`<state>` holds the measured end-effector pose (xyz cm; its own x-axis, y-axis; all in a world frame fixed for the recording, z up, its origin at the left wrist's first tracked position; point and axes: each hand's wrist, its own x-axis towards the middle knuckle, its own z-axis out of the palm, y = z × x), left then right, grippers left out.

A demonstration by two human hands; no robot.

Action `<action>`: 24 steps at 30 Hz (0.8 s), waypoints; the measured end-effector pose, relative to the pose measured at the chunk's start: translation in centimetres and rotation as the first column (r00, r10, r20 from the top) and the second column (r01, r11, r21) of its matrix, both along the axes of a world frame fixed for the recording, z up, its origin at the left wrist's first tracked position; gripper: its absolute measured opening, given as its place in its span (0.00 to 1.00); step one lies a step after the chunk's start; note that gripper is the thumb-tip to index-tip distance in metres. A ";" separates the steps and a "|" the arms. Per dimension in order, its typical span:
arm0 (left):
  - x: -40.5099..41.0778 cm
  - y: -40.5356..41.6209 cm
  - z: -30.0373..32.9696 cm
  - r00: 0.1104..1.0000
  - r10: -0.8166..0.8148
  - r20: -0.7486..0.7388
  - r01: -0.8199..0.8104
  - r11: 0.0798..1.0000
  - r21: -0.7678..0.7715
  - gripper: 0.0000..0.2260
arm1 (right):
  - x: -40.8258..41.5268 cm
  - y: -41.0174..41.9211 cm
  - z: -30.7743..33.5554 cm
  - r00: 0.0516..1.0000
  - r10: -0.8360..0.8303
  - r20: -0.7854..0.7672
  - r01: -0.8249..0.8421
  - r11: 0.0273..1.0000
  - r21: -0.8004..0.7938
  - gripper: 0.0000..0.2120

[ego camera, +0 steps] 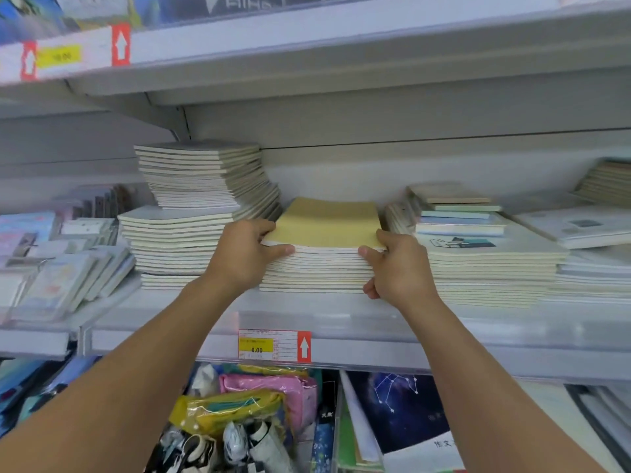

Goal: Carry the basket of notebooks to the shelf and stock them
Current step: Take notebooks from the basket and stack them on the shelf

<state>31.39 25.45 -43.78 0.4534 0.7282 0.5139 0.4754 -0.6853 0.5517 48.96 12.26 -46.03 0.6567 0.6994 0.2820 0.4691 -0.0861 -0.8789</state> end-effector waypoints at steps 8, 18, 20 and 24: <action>-1.1 -1.5 -1.1 0.993 0.115 0.025 -0.116 0.992 0.044 0.16 | -1.8 -0.7 0.3 0.956 -0.200 0.215 0.194 0.980 0.052 0.14; -22.6 -13.2 -11.7 0.758 -0.183 -0.626 -0.052 0.940 -0.338 0.12 | -21.1 -6.5 -16.0 0.540 0.842 -0.021 -0.751 0.469 -0.465 0.14; -25.9 -15.0 -13.9 0.572 -0.261 -0.778 -0.139 0.903 -0.406 0.15 | -22.1 -7.3 -23.9 0.420 0.878 -0.232 -0.603 0.078 -0.794 0.20; -28.6 -16.0 -15.7 0.336 -0.373 -0.865 -0.285 0.835 -0.471 0.22 | -22.6 -9.8 -37.1 0.542 0.815 -0.203 -0.363 0.009 -0.932 0.50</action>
<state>2.83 9.44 -59.44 0.4064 0.6471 -0.6451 0.8503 -0.5262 0.0079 26.37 2.45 -83.11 -0.1114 0.7053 -0.7001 0.9516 -0.1273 -0.2797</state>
